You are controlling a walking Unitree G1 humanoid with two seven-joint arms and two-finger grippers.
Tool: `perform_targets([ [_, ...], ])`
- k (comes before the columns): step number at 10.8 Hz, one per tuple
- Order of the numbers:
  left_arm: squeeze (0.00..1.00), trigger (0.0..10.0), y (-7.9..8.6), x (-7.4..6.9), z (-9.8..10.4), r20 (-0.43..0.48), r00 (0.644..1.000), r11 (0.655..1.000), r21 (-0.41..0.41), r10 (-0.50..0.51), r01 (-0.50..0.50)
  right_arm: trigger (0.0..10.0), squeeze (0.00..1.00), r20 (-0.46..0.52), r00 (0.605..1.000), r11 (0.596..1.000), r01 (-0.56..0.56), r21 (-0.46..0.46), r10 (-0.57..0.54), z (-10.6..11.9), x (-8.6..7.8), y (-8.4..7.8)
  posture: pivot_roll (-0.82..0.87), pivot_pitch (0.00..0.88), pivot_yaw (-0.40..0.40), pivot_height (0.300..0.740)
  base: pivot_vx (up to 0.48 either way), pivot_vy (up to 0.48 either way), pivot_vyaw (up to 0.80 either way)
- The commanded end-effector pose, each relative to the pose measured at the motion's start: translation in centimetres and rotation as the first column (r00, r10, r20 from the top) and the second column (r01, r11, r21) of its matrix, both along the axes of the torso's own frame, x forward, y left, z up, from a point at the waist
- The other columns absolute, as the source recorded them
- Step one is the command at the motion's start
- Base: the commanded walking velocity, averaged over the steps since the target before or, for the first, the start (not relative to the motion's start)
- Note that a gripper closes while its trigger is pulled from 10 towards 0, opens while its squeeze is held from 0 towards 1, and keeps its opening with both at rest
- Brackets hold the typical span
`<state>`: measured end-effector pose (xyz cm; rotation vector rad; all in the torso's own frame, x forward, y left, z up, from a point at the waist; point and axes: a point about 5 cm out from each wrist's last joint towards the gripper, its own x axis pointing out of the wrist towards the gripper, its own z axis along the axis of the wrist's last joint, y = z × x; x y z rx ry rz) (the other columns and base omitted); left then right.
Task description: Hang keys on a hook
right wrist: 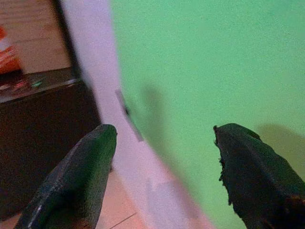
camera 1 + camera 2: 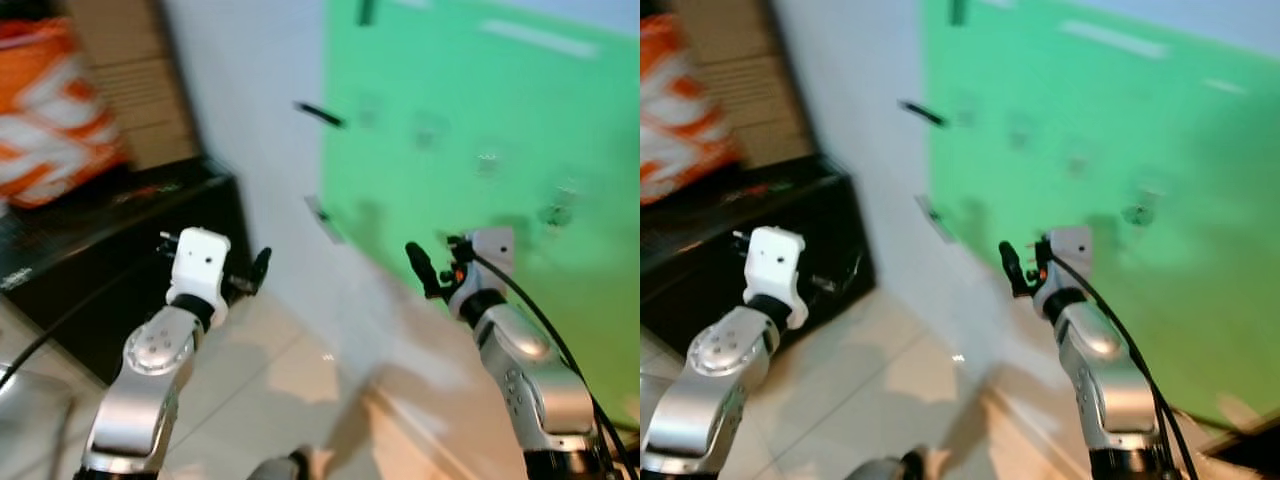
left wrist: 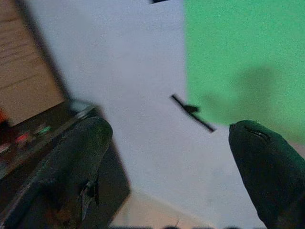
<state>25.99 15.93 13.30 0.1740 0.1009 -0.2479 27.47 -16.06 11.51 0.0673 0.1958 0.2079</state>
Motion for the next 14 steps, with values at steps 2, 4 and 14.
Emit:
perform_targets([
  [2,0.09,10.0,0.06,0.26,0.12,0.005,1.000,1.000,0.003,0.000,0.000,10.0,1.00,-0.023,1.000,1.000,0.003,0.021,-0.003,-0.42,-0.38,0.24,0.04,0.000,0.037,0.740,0.285,0.000,0.80],
  [4,0.10,10.0,0.01,0.37,0.13,0.004,1.000,1.000,0.001,-0.008,0.008,10.0,1.00,-0.021,1.000,1.000,-0.001,0.021,0.002,-0.41,-0.51,0.43,0.03,0.000,0.052,0.740,0.291,0.000,0.80],
  [14,0.11,10.0,0.22,0.48,0.20,0.012,1.000,1.000,-0.012,0.000,0.000,10.0,1.00,0.007,1.000,0.999,0.026,0.039,-0.026,-0.01,-0.40,0.58,0.05,0.000,0.033,0.740,0.359,0.000,0.40],
])
